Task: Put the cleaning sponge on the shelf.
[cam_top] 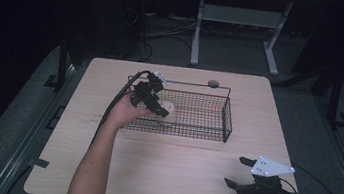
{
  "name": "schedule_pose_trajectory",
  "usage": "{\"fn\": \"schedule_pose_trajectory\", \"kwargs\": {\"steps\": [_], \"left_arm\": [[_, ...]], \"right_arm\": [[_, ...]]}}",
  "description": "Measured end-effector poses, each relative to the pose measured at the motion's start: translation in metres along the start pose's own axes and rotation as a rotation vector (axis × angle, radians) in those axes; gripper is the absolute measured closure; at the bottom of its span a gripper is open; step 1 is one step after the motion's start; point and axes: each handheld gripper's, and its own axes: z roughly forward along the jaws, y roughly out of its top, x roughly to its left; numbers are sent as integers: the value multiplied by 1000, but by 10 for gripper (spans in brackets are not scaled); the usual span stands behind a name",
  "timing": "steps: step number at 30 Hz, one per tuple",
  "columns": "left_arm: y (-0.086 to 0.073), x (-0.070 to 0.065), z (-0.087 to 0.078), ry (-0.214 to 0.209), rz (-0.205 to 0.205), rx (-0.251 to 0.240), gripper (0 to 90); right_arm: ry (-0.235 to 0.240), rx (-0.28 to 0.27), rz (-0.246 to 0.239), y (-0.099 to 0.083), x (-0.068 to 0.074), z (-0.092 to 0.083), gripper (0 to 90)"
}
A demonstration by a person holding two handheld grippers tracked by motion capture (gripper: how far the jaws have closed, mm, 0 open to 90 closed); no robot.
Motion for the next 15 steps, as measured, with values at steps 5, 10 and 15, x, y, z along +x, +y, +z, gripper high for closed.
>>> {"fn": "schedule_pose_trajectory", "kwargs": {"steps": [5, 10, 15], "left_arm": [[-4, 0, -3, -7, 1, -2, 205], [-9, -2, -5, -9, -6, -6, 204], [-13, -2, -7, -7, -11, -2, 204]], "right_arm": [[1, 3, -3, 0, 0, 1, 136], [-1, 4, -3, 0, 0, 1, 136], [-2, 6, -3, 0, 0, 1, 136]]}}
